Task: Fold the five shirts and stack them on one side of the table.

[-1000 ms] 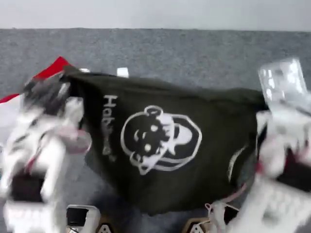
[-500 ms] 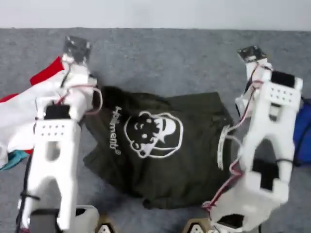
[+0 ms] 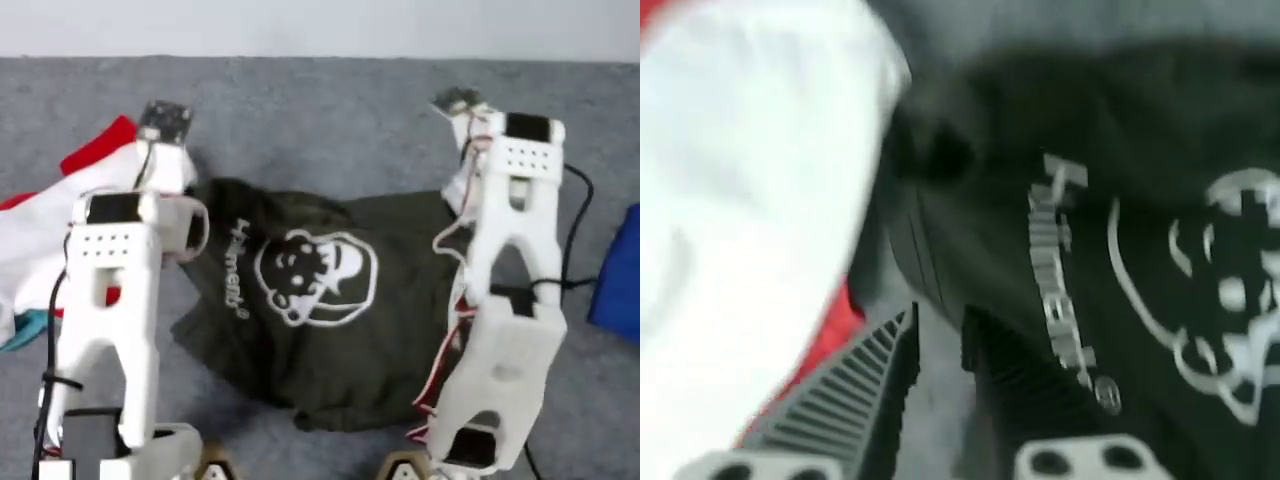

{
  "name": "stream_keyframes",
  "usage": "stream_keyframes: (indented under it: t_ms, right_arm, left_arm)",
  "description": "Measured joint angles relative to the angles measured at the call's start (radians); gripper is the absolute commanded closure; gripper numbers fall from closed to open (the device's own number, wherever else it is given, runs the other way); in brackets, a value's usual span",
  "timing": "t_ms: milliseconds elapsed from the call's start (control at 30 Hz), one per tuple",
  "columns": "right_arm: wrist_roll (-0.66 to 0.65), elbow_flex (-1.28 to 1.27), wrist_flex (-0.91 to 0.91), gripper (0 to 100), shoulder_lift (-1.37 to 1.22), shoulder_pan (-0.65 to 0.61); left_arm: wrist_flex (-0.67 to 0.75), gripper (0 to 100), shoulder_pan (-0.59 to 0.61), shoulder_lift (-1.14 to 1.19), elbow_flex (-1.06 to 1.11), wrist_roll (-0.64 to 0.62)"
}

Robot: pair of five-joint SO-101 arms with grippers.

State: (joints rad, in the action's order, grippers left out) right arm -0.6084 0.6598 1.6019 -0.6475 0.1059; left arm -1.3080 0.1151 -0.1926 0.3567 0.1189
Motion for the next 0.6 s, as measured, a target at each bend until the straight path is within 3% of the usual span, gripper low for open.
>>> stream_keyframes:
  t_ms: [200, 600]
  right_arm:
    - [0.057, 0.161, 0.005, 78.2, -0.173, -0.064]
    - [0.126, 0.4, 0.012, 86.9, -0.436, -0.071]
  left_arm:
    - [-0.144, 99, 0.0, 0.0, -0.006, -0.003]
    - [-0.253, 99, 0.0, 0.0, -0.008, -0.003]
